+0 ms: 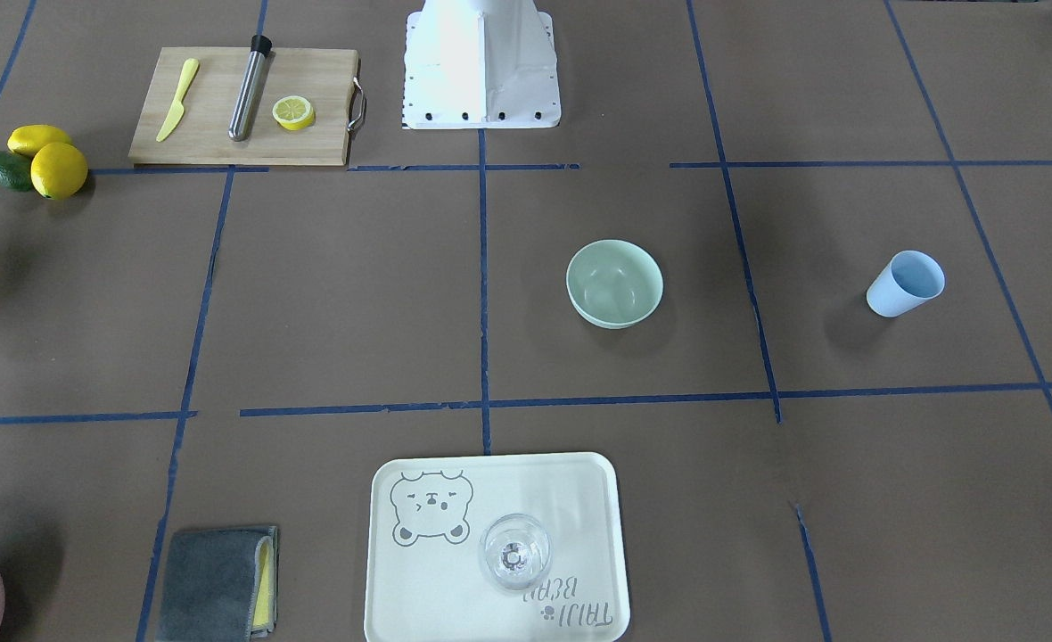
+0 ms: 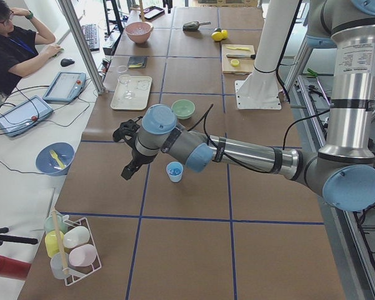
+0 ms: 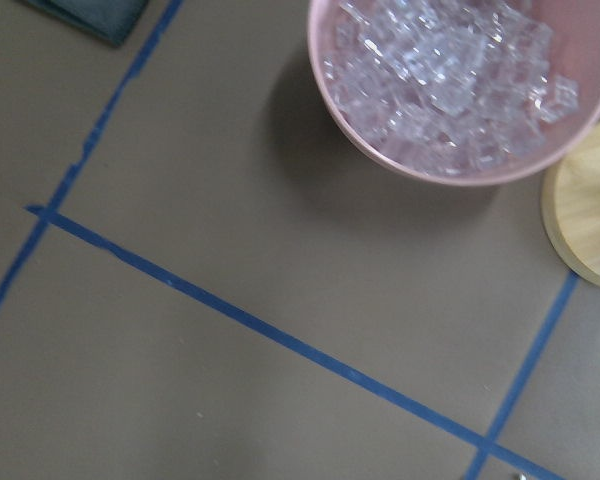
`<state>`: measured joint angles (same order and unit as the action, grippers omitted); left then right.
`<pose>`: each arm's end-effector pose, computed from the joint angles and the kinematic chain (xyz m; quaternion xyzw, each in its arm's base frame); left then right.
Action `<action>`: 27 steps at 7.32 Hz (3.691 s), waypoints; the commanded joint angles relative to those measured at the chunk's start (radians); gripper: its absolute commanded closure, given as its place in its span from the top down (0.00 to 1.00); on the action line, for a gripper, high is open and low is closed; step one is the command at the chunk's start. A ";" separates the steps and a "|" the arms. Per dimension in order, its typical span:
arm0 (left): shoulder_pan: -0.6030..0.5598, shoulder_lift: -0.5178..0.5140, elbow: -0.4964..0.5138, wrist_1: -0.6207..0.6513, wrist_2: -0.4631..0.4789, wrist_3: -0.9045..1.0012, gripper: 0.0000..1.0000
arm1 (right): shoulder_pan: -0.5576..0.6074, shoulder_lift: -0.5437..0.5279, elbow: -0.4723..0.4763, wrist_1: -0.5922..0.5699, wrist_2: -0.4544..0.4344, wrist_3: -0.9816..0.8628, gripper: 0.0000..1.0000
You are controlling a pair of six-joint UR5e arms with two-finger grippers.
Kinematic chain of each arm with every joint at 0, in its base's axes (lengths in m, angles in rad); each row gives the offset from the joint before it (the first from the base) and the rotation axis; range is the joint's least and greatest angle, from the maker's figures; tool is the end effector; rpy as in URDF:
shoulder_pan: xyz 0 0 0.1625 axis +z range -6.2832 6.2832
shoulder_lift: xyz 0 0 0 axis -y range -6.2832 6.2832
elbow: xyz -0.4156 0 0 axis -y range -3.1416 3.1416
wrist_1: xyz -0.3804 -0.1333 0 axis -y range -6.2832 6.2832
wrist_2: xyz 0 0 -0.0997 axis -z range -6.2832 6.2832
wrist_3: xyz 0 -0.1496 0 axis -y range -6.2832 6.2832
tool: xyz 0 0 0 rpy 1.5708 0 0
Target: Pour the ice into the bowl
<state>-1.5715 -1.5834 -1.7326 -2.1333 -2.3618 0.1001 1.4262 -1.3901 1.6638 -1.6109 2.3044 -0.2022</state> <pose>-0.0273 -0.5244 0.5230 0.3501 0.3422 0.1814 0.8529 -0.0484 -0.5625 0.5535 0.1190 -0.3529 -0.2011 0.9060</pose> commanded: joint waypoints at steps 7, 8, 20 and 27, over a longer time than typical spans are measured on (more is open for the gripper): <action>0.507 0.239 -0.035 -0.707 0.622 -0.703 1.00 | 0.092 -0.156 -0.029 0.016 -0.002 -0.060 1.00; 0.628 0.275 -0.035 -0.765 0.777 -0.805 1.00 | 0.092 -0.155 -0.029 0.017 -0.002 -0.059 1.00; 1.300 0.361 0.120 -0.791 1.710 -1.340 1.00 | 0.099 -0.158 -0.030 0.017 -0.011 -0.011 1.00; 1.276 0.198 0.315 -0.801 1.738 -1.353 1.00 | 0.099 -0.148 -0.029 0.017 -0.011 0.003 1.00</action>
<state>-0.2791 -1.3741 -1.4297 -2.9346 -0.6185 -1.2452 1.5248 -1.5402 1.6347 -1.5938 2.2933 -0.1996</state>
